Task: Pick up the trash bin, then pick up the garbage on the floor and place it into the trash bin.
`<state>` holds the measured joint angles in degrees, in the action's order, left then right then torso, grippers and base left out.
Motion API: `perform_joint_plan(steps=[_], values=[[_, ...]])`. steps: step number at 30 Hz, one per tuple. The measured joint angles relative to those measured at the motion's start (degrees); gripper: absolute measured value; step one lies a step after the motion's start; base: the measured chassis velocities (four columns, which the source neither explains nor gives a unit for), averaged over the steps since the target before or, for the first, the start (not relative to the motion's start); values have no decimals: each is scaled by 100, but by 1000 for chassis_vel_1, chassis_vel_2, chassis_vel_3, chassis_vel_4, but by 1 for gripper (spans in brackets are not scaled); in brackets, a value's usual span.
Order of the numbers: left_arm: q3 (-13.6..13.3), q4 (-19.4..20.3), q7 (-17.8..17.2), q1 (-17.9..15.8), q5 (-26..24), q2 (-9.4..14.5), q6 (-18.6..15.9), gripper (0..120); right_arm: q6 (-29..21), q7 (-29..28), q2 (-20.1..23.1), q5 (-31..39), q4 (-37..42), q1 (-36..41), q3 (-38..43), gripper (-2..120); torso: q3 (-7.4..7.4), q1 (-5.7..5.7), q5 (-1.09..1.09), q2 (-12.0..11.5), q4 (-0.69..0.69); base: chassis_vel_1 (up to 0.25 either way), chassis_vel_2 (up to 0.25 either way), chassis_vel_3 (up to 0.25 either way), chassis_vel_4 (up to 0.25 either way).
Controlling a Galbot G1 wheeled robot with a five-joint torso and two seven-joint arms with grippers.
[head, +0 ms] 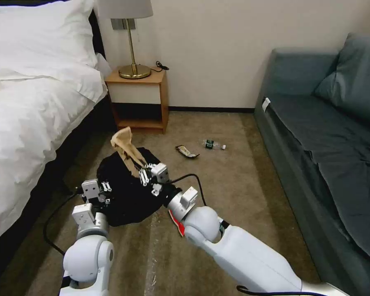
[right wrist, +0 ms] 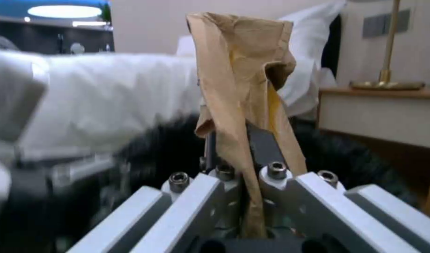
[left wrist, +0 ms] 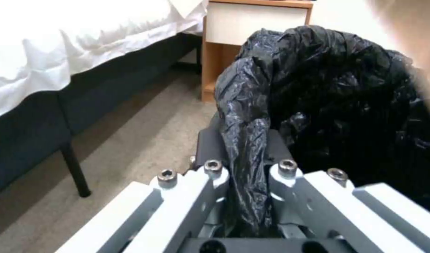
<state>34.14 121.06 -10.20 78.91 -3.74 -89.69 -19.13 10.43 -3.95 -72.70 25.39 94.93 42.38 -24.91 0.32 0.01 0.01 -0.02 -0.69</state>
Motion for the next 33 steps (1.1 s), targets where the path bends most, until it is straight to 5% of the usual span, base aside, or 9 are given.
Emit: perform_joint_plan(steps=[7, 23, 33], values=[[-12, 57, -1, 14, 17, -16, 1, 5, 104, 125, -29, -160, -316, 171, -18, 2, 0, 0, -1, 0, 0, 0, 0, 0, 0], [3, 75, 0, 55, 23, 12, 1, 5, 37, 174, 28, -198, -180, 331, 88, 61, 0, 0, 0, 0, 0, 0, 0, 0, 0], [188, 133, 0, 74, -92, 101, -8, 5, -243, -62, -18, 2, -320, -169, 1119, 93, 0, 0, 0, 0, 1, 0, 0, 0, 0]])
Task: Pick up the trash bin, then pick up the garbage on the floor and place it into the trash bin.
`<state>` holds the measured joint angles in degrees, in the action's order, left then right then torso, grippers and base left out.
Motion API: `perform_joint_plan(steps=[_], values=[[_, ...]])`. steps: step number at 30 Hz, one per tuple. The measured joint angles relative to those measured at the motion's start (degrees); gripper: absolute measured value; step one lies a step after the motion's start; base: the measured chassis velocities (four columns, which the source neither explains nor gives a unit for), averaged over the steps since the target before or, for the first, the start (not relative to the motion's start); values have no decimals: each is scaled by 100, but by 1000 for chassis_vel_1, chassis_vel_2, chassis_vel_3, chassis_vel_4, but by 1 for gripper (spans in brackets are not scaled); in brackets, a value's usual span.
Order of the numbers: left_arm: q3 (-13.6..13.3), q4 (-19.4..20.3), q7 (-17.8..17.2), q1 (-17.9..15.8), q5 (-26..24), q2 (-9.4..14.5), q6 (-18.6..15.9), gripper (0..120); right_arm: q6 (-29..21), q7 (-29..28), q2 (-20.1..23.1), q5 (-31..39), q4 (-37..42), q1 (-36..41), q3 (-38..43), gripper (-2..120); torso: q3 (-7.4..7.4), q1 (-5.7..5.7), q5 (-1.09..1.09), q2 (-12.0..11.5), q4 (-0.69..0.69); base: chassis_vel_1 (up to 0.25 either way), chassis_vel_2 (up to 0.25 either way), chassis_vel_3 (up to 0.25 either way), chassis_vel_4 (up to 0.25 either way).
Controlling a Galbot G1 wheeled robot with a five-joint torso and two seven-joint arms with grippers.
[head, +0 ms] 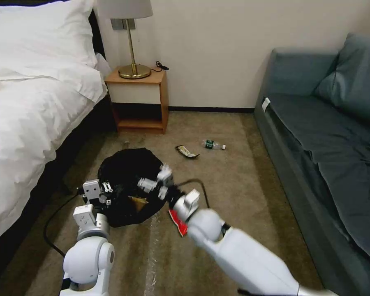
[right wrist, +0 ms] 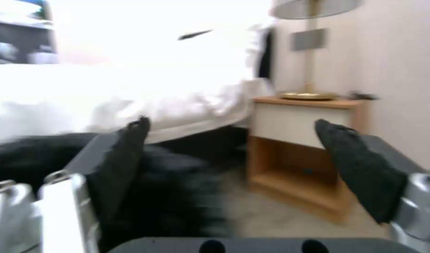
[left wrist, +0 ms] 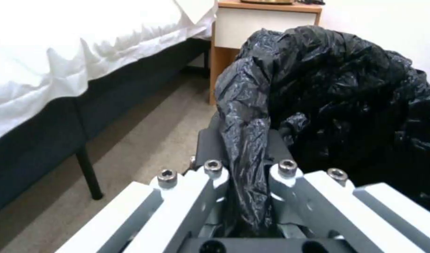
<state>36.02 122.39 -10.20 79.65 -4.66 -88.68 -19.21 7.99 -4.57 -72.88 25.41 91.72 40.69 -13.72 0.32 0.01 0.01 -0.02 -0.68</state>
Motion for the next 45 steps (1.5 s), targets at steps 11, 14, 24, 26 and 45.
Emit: perform_joint_plan(steps=[11, 14, 24, 26, 45], values=[[133, 129, -9, -11, -127, 79, -46, 5, 71, 8, 94, -123, -1345, 363, 520, 100, 0, 0, -1, 0, -2, 0, 0, 0, 0], [120, 137, -8, -9, -123, 72, -46, 5, 75, 55, 70, -216, -1569, 532, 531, 100, 0, 0, -1, -1, -2, 0, 0, 0, 0], [58, 165, 0, -12, -57, -13, -41, 5, 210, 188, 35, -719, -2229, 1037, 13, 100, 0, 0, 0, -1, -1, 0, 0, 0, 0], [58, 164, 1, 5, -49, -20, -35, 5, 230, 202, 5, -747, -2341, 1018, -97, 100, 0, 0, 0, -1, -2, 0, 0, 0, 0], [-1, 79, 50, 29, 191, -251, 52, 5, -264, 833, -73, -93, -3704, -151, -1293, 100, 0, 0, 0, -1, -1, 0, 0, 0, 0]])
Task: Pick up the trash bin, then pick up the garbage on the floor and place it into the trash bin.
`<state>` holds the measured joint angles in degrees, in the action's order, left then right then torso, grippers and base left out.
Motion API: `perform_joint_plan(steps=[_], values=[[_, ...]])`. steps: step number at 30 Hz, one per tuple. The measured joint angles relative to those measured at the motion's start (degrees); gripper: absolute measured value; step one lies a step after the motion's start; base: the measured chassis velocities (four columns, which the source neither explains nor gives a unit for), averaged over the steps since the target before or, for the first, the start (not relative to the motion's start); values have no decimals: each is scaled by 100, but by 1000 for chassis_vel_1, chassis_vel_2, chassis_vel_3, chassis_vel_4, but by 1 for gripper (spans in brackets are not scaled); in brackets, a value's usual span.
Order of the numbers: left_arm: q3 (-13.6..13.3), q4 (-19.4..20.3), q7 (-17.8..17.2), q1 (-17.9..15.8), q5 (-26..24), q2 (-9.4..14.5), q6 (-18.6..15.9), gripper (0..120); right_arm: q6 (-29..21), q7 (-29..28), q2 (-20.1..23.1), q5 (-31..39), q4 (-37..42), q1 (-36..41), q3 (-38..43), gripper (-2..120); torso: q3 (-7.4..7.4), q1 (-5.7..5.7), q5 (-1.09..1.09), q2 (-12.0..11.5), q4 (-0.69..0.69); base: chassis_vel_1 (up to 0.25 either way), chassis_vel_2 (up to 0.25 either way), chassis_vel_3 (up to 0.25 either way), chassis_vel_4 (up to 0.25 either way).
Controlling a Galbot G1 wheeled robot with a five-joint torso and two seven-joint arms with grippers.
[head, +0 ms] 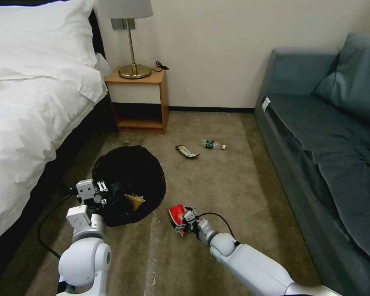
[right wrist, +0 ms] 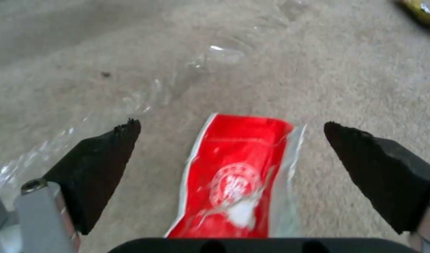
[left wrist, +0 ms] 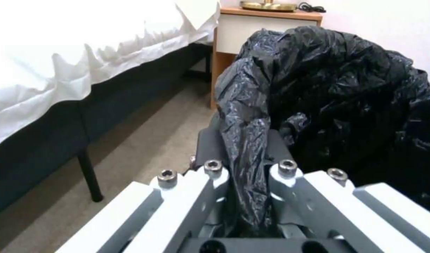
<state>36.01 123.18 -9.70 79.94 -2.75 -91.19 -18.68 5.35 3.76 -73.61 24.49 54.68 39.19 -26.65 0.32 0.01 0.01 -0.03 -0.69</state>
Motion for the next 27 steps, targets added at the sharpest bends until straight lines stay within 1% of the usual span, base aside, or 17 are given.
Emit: perform_joint_plan(steps=[2, 4, 10, 12, 13, 14, 16, 17, 18, 20, 21, 24, 25, 26, 27], values=[[-3, -1, 1, 0, 11, -7, 0, 5, -25, 14, -15, 19, -33, -25, 0, 100, 0, 0, 0, -1, 0, 0, 0, 0, 0], [-15, 0, 1, 13, 74, -62, 4, 5, -187, 136, -126, 115, -361, -201, 17, 100, 0, 0, 0, 0, 1, 0, 0, 0, 0], [-15, 43, 5, 58, 108, -91, 17, 5, -255, 383, -176, 178, -666, -247, 73, 100, 0, 0, 0, 0, 0, 0, 0, 0, 0], [2, 64, 5, 75, 117, -93, 23, 5, -128, 610, -193, 53, -872, -232, 120, 100, 1, 0, 0, 0, 0, 0, 0, 0, 0], [2, 64, 5, 75, 117, -93, 23, 5, -128, 610, -193, 53, -872, -232, 120, 100, 1, 0, 0, 0, 0, 0, 0, 0, 0], [2, 69, 5, 79, 117, -94, 24, 5, -16, 662, -207, 13, -947, -223, 143, 96, 0, 0, 0, 0, 0, 0, 0, 0, 0], [2, 71, 5, 81, 119, -94, 25, 5, 27, 678, -211, 3, -969, -219, 150, 96, 0, 0, 0, 0, 0, 0, 0, 0, 0], [2, 73, 5, 84, 120, -94, 27, 5, 110, 709, -217, -34, -999, -206, 171, 88, 0, 0, 0, 0, 0, 0, 0, 0, 0], [2, 73, 5, 84, 120, -94, 27, 5, 110, 709, -217, -34, -999, -206, 171, 88, 0, 0, 0, 0, 0, 0, 0, 0, 0], [1, 75, 5, 81, 122, -100, 28, 5, 197, 711, -247, -69, -1017, -180, 241, 76, 0, 0, 0, 0, 0, 0, 0, 0, 0], [1, 75, 5, 81, 122, -100, 28, 5, 197, 711, -247, -69, -1017, -180, 241, 76, 0, 0, 0, 0, 0, 0, 0, 0, 0], [-2, 75, 3, 77, 107, -100, 29, 5, 278, 703, -279, -90, -1033, -153, 311, 61, 0, 0, 0, 0, 1, 0, 0, 0, 0], [-2, 75, 3, 77, 107, -100, 29, 5, 278, 703, -279, -90, -1033, -153, 311, 61, 0, 0, 0, 0, 1, 0, 0, 0, 0], [-9, 75, -1, 78, 70, -100, 29, 5, 296, 703, -279, -102, -1028, -133, 327, 55, 0, 0, 0, 0, 0, 0, 0, 0, 0], [-9, 75, -1, 78, 70, -100, 29, 5, 296, 703, -279, -102, -1028, -133, 327, 55, 0, 0, 0, 0, 0, 0, 0, 0, 0]])
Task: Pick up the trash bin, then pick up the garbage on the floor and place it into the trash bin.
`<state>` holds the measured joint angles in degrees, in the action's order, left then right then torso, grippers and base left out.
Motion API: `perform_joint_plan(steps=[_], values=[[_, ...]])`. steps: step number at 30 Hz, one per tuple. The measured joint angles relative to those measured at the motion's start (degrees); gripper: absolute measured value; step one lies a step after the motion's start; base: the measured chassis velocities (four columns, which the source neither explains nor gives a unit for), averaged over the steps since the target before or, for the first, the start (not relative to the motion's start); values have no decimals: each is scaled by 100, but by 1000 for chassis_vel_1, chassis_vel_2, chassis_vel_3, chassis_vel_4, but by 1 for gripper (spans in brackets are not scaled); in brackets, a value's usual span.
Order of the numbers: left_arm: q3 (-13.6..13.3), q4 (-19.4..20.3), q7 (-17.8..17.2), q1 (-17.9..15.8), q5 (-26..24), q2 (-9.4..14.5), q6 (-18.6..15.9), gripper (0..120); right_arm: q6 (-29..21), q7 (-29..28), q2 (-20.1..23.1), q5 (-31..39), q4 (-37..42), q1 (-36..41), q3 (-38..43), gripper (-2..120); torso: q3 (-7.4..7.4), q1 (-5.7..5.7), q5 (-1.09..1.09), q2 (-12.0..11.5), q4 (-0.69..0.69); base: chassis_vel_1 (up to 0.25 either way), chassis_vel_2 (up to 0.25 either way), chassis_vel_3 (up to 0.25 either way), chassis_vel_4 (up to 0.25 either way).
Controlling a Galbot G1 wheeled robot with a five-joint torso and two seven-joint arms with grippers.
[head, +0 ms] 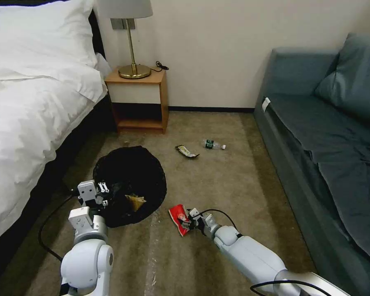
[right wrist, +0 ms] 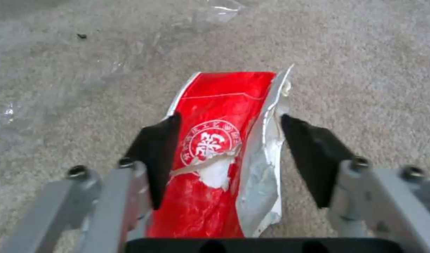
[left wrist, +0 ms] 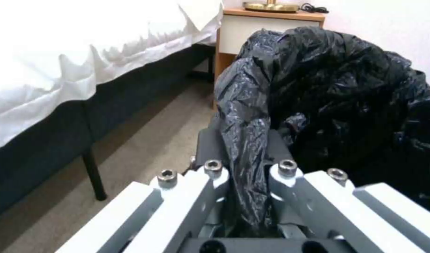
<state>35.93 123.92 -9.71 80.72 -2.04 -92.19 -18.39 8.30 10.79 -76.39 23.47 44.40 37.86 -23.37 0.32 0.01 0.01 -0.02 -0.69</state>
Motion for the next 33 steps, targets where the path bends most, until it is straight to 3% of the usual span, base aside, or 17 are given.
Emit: perform_joint_plan(steps=[1, 3, 5, 14, 24, 33], values=[[-1, -7, 0, -3, -19, 3, 0, 5, 15, 3, 1, -14, 14, 28, 12, 48, 0, 0, 0, 0, 0, 0, 0, 0, 0], [-2, -9, 0, -4, -22, 5, 0, 5, 19, 3, 1, -19, 14, 33, 13, 45, 0, 0, 0, 0, 0, 0, 0, 0, 0], [2, -23, -6, -15, -69, 33, -17, 5, 81, 5, 2, -131, 12, 72, 41, 30, 0, 0, 0, 0, 0, 0, 0, 0, 0], [5, -2, -20, -40, -111, 54, -59, 5, 119, -6, 7, -180, 40, 75, 101, 1, 0, 0, 0, 0, 0, 0, 0, 0, 0], [27, 41, -29, -25, -111, 70, -91, 5, 181, -30, 23, -295, 259, 157, 519, 0, 0, 0, -1, 0, 0, 0, 0, 0, 0], [84, 50, -46, -30, -247, 184, -130, 5, 266, -502, 263, 37, 1311, 278, 2058, 0, 0, 0, 0, 0, -1, 0, 0, 0, 0]])
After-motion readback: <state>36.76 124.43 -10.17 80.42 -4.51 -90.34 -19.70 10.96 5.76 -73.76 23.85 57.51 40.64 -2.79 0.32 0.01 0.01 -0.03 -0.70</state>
